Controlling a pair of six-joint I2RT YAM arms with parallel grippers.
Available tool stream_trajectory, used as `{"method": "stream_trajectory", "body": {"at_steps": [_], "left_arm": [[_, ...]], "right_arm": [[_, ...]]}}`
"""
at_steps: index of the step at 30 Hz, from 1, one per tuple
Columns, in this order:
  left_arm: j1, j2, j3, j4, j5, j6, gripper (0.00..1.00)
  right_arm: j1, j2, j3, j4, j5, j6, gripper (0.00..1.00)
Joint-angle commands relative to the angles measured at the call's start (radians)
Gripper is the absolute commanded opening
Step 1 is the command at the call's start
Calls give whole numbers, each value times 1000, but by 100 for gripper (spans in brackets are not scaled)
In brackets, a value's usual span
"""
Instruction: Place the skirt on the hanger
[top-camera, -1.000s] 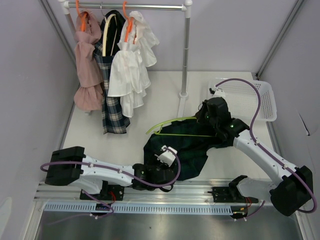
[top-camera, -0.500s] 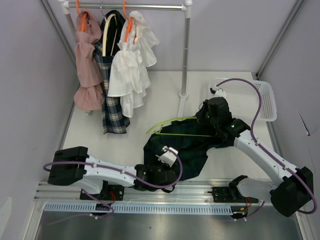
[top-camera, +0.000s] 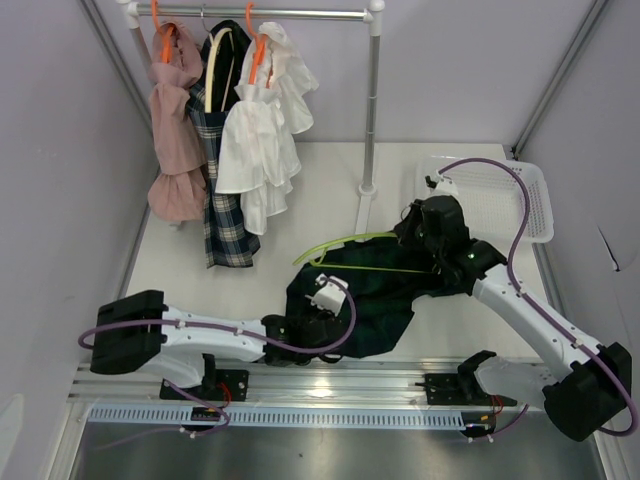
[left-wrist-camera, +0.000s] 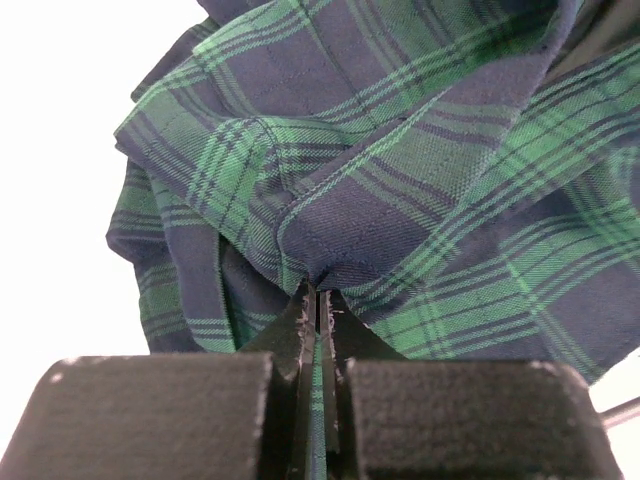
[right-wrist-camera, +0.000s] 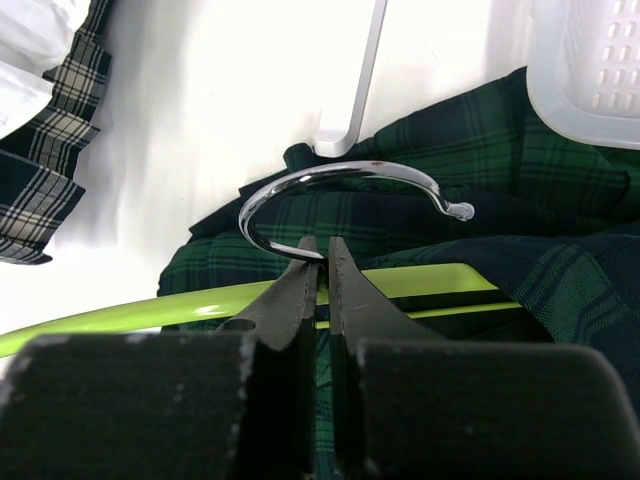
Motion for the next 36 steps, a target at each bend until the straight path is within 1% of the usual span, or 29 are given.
{"method": "stream_trajectory", "body": {"at_steps": [1,3,4,6,7,9,10,11,16,17,18,24,29,30,32,36], "left_arm": [[58,-77,-10,50,95,16,0],[96,-111,-27,47,160,18,0],[136,-154,-30,45,215,16,0],[179,-202,-53,39,282,13,0],[225,-244,-54,34,345,12,0],[269,-283,-68,15,405,16,0],[311,-298,-65,4,430,20,0],[331,-327,-66,-5,488,27,0],[481,-375,-54,-55,664,50,0],[496,-384,-54,-59,710,52,0],[532,-387,-54,-65,732,53,0],[656,-409,-45,-90,888,78,0],[750,-412,9,-137,982,107,0],[786,-409,12,-144,1020,116,0],[832,-400,41,-173,1042,125,0],[891,-406,93,-219,1083,150,0]], "right_arm": [[-17,-40,1,19,8,-18,0],[-20,-52,-2,23,5,-25,0],[-22,-58,-3,26,6,-30,0],[-25,-72,-5,28,5,-35,0],[-25,-75,-5,31,5,-41,0],[-27,-87,-5,34,-1,-45,0],[-30,-92,-5,37,-3,-50,0],[-30,-95,-6,40,-4,-55,0],[-30,-121,-6,51,-17,-70,0],[-30,-124,-6,51,-15,-74,0],[-30,-130,-6,49,-14,-76,0],[-31,-146,-2,42,-17,-108,0],[-30,-155,-6,39,-27,-142,0],[-31,-158,-8,42,-31,-148,0],[-30,-158,-5,34,-32,-162,0],[-22,-153,-2,16,-18,-191,0]]}}
